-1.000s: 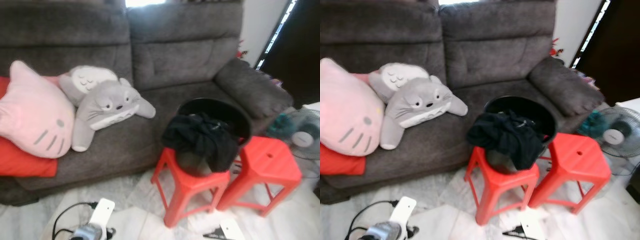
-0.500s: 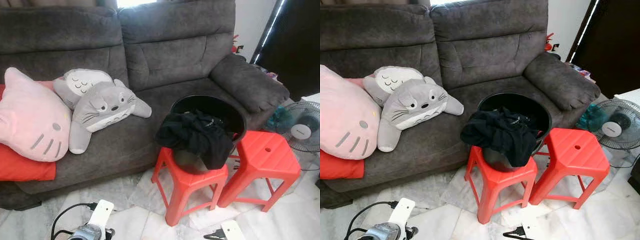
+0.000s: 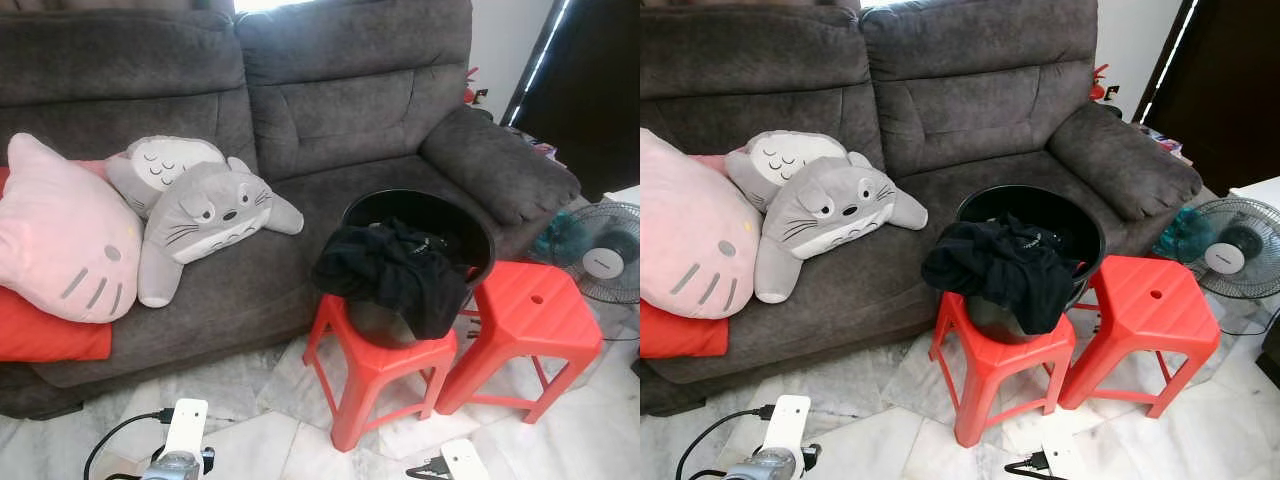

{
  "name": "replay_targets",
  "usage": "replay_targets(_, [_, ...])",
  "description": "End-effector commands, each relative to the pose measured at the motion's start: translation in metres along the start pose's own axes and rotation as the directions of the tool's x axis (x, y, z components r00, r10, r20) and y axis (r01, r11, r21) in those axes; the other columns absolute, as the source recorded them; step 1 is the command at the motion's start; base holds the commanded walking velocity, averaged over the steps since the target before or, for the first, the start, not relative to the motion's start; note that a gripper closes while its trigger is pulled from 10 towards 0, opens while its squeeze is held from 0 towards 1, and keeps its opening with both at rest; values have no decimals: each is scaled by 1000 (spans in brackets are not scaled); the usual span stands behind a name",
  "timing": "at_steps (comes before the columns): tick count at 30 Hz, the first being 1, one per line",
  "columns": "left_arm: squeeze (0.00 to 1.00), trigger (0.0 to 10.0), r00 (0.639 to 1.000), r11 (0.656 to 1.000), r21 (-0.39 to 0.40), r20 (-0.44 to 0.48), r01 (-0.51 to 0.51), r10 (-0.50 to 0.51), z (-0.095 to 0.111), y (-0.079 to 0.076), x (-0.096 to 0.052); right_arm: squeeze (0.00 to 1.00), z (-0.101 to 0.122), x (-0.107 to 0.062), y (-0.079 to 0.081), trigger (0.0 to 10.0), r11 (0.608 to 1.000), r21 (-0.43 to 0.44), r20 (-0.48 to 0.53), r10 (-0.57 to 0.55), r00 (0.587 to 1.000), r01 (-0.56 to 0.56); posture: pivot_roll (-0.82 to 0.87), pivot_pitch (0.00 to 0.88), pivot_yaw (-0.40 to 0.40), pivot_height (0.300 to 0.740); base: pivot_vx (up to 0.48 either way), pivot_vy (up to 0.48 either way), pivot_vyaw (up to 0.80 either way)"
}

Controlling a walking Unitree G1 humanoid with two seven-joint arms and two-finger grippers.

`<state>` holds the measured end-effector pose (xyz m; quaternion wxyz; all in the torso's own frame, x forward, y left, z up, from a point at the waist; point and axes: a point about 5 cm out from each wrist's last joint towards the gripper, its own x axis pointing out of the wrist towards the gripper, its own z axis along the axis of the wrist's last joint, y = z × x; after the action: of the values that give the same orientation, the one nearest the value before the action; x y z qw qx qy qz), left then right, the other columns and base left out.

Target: Hang hanger

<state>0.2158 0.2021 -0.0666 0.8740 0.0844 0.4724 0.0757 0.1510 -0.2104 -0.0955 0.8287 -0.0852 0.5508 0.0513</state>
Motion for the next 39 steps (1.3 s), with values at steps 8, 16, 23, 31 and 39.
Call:
replay_targets(8, [0, 10000, 988, 992, 105, 127, 75, -88, 10, -5, -1, 0, 0, 0, -1, 10000, 999, 34, 10, -11, 1000, 11, -89, 0, -45, 740, 0, 0, 0])
replay_targets(16, [0, 10000, 953, 984, 157, 275, 86, -127, 24, -8, -5, 0, 0, 0, -1, 10000, 1000, 29, 11, -9, 1000, 9, -69, 0, -52, 740, 0, 0, 0])
replay_targets(23, [0, 10000, 780, 980, 200, 614, -7, -119, 95, 27, -22, 0, 1, 0, -2, 10000, 1000, 29, 13, -10, 1000, 10, -57, 0, -57, 740, 0, 0, 0])
replay_targets(31, [0, 10000, 606, 978, 204, 784, -43, -137, 109, 41, -48, 0, 1, -1, -3, 10000, 1000, 21, 12, -9, 1000, 9, -48, 0, -63, 740, 0, 0, 0])
replay_targets(39, [0, 10000, 520, 957, 288, 823, -35, -229, 87, 49, -83, 0, 0, -1, -4, 10000, 1000, 26, 12, -11, 1000, 10, -49, 0, -58, 740, 0, 0, 0])
